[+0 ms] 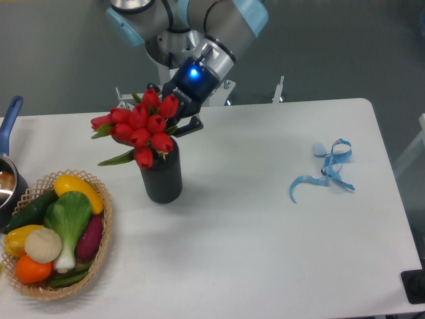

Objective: Pick up the flowers from the vase
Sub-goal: 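Lift the tulip bouquet straight up out of the black vase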

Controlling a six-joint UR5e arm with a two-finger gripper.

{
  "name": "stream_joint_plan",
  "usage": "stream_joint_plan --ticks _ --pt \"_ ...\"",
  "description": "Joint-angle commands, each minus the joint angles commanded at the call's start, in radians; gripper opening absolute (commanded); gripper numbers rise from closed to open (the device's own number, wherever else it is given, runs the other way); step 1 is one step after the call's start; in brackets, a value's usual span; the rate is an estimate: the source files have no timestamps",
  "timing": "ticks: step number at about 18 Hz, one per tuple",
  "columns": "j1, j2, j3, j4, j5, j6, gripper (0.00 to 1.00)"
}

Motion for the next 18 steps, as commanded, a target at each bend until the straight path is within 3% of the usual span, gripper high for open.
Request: stream_joint_plan --ticks 7,14,17,18 --pt "0.029 0.003 0.009 -0.006 -0.093 -0.071 0.0" --pt "0.087 0.005 0.1 -0.006 -0.14 -0.212 0.0" --pt "0.136 0.006 0.121 0.001 -0.15 -0.194 0.01" --pt "0.159 0.005 0.132 0.002 -0.146 -0.157 0.06"
